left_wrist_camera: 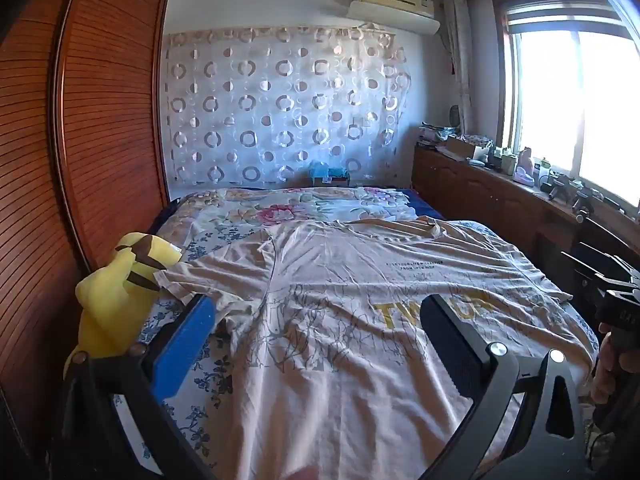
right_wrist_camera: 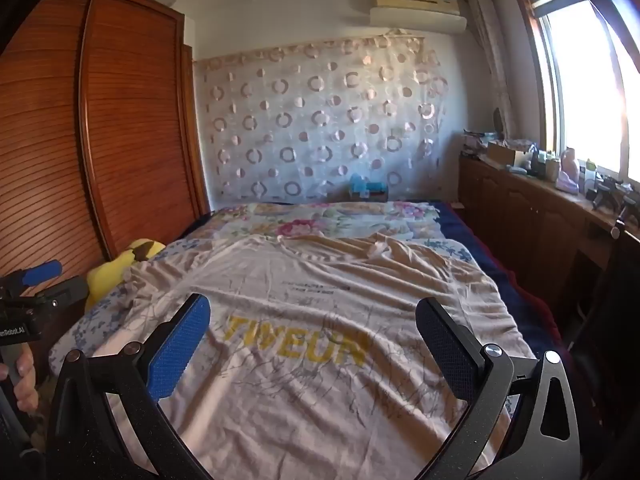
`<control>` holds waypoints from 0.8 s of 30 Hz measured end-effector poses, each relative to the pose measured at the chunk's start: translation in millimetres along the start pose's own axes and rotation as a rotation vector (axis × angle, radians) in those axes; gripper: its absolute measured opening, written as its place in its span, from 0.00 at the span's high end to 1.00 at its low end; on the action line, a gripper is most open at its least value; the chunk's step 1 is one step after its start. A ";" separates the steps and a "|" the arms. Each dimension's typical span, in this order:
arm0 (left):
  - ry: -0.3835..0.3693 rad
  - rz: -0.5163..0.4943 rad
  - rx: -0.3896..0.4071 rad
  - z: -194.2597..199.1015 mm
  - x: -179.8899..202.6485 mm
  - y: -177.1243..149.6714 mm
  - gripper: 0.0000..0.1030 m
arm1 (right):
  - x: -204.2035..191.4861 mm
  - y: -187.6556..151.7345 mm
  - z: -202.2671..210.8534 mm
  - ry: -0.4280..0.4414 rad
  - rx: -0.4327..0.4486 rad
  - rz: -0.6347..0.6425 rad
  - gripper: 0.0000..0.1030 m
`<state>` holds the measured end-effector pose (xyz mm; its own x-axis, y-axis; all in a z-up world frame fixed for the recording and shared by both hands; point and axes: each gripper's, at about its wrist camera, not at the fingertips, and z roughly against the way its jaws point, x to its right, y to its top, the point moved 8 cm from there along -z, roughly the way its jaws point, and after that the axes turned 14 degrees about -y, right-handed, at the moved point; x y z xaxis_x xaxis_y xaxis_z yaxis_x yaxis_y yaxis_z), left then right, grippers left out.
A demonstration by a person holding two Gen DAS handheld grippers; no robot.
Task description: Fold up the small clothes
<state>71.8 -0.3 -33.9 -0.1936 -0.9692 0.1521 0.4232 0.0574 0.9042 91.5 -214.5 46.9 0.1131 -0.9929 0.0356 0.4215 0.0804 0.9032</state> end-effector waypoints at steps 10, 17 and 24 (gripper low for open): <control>0.005 0.001 -0.004 1.6 -0.6 0.8 0.00 | -0.9 0.4 0.5 0.001 0.003 -0.002 0.00; 0.006 -0.003 -0.010 -0.2 -0.4 -0.1 0.00 | -1.2 0.2 0.3 0.001 0.001 -0.002 0.00; 0.008 -0.005 -0.010 -0.4 -0.2 -0.2 0.00 | -1.6 0.1 0.2 0.000 0.001 -0.001 0.00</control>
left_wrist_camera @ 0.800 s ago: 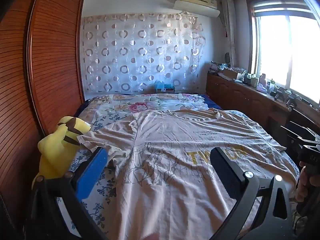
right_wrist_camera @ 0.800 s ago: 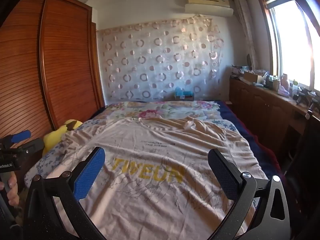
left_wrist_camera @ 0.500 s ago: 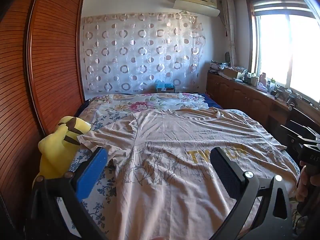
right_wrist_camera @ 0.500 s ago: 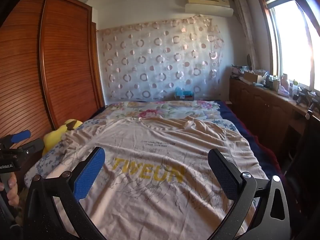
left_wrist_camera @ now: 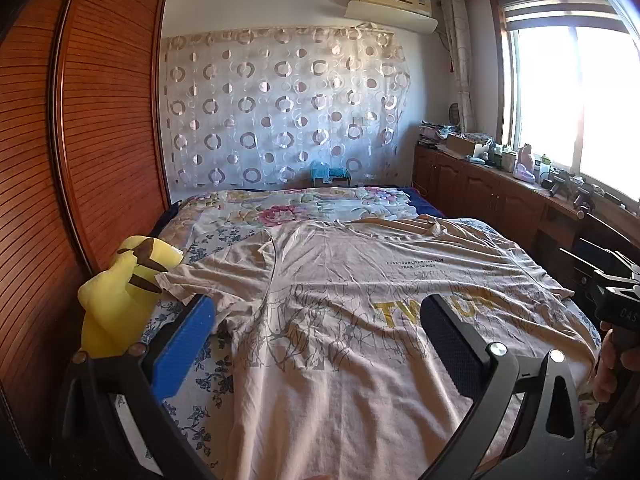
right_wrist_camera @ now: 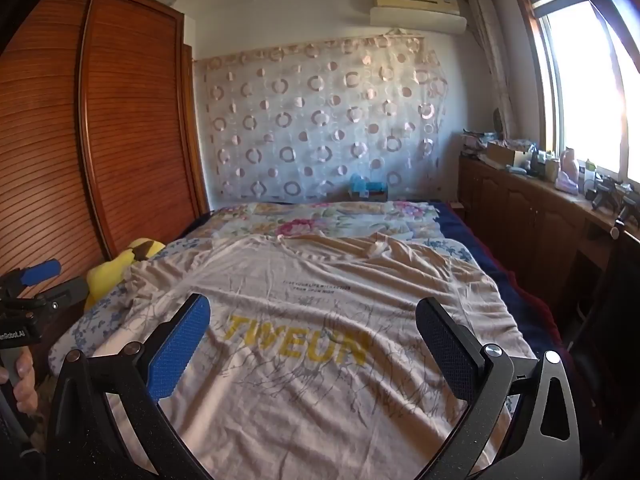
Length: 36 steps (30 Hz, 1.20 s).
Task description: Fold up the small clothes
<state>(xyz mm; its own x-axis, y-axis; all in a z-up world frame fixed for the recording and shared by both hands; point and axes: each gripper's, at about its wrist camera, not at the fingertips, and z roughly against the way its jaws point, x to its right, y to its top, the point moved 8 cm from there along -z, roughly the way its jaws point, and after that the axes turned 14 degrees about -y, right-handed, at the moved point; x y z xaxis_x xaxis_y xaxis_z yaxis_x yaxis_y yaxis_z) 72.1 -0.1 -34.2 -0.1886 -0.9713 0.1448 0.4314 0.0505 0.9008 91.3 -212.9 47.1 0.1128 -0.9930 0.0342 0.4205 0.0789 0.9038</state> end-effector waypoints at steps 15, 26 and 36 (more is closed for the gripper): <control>0.001 -0.006 0.001 1.8 -2.9 4.1 0.00 | 0.0 -0.2 0.1 0.000 -0.001 0.000 0.00; 0.002 -0.011 0.004 3.9 -2.0 5.8 0.00 | -0.4 -0.2 0.0 0.000 -0.001 0.000 0.00; 0.004 -0.014 0.005 4.1 -1.0 6.0 0.00 | -1.2 -0.8 -0.7 0.000 -0.002 0.001 0.00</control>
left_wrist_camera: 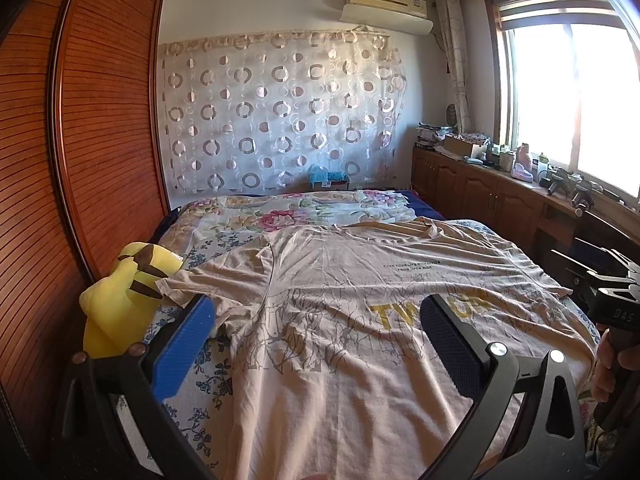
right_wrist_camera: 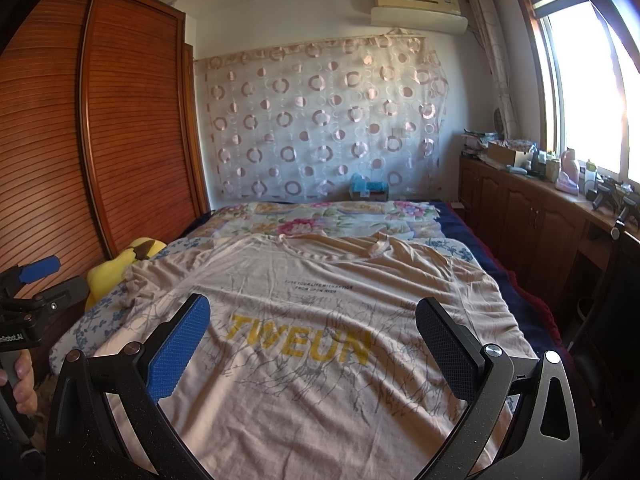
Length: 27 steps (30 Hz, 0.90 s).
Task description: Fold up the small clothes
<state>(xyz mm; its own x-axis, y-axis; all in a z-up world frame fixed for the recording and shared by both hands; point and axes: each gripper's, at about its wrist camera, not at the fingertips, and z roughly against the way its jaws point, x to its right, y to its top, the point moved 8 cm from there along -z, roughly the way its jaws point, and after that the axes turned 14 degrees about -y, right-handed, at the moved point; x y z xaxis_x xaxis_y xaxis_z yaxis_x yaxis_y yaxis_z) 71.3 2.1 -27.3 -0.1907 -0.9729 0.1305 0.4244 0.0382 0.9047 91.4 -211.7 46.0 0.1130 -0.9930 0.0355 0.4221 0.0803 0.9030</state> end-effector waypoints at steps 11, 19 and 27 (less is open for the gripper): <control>-0.001 -0.003 0.002 2.2 1.9 2.5 0.00 | 0.0 -0.1 0.2 0.000 0.000 0.000 0.00; 0.000 -0.005 0.004 2.4 2.5 2.0 0.00 | 0.0 0.2 0.8 0.000 0.000 0.000 0.00; 0.000 -0.007 0.004 2.4 3.1 1.6 0.00 | 0.1 0.8 1.4 0.000 0.000 0.000 0.00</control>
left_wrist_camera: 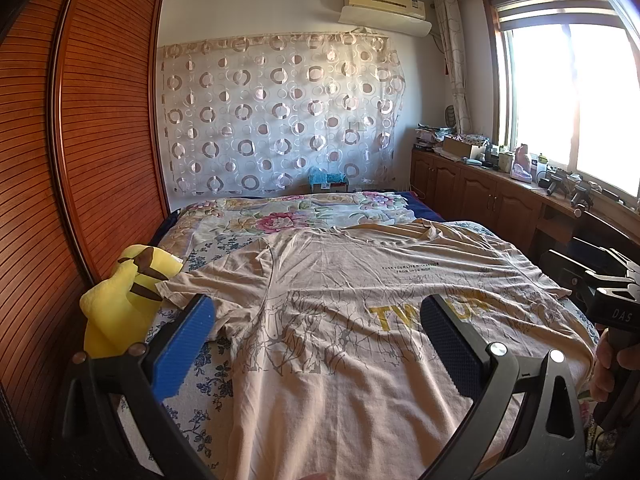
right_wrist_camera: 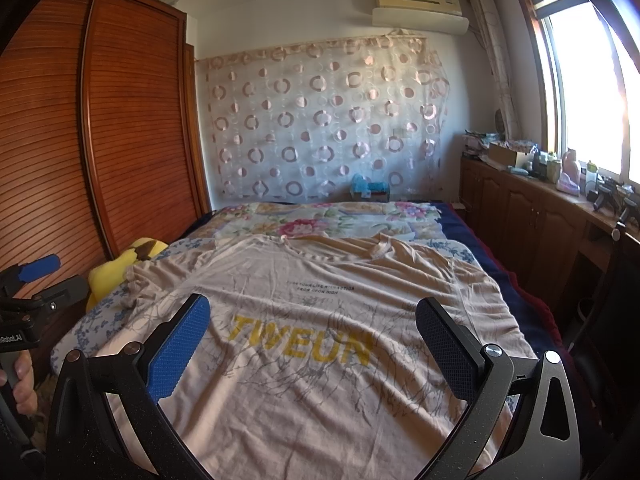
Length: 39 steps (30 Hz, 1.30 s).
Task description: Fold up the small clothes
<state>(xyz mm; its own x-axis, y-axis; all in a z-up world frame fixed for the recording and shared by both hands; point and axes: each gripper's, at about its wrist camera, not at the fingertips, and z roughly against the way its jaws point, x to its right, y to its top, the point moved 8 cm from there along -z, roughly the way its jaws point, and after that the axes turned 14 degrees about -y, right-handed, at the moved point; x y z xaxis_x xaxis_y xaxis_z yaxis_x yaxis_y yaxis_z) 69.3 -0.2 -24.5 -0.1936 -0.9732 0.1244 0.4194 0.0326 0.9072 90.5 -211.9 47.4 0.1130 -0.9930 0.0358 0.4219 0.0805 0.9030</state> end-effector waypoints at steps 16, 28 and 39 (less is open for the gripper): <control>0.023 0.028 -0.088 -9.5 -28.7 -2.7 0.00 | -10.3 -19.2 -20.4 0.058 -0.061 0.023 0.00; 0.059 0.049 -0.193 -39.5 -108.2 -31.6 0.00 | -39.4 -53.0 -54.6 0.136 -0.166 0.098 0.00; 0.025 0.136 -0.271 -67.0 -177.0 -34.0 0.06 | -67.9 -70.7 -72.9 0.167 -0.213 0.195 0.00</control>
<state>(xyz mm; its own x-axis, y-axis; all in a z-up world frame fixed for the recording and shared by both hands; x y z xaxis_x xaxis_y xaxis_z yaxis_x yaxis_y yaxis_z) 148.7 155.6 -104.3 -0.0994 -0.9695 0.2241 0.6623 0.1037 0.7420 118.6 -143.9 -50.1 0.3487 -0.9305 0.1122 0.5545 0.3013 0.7758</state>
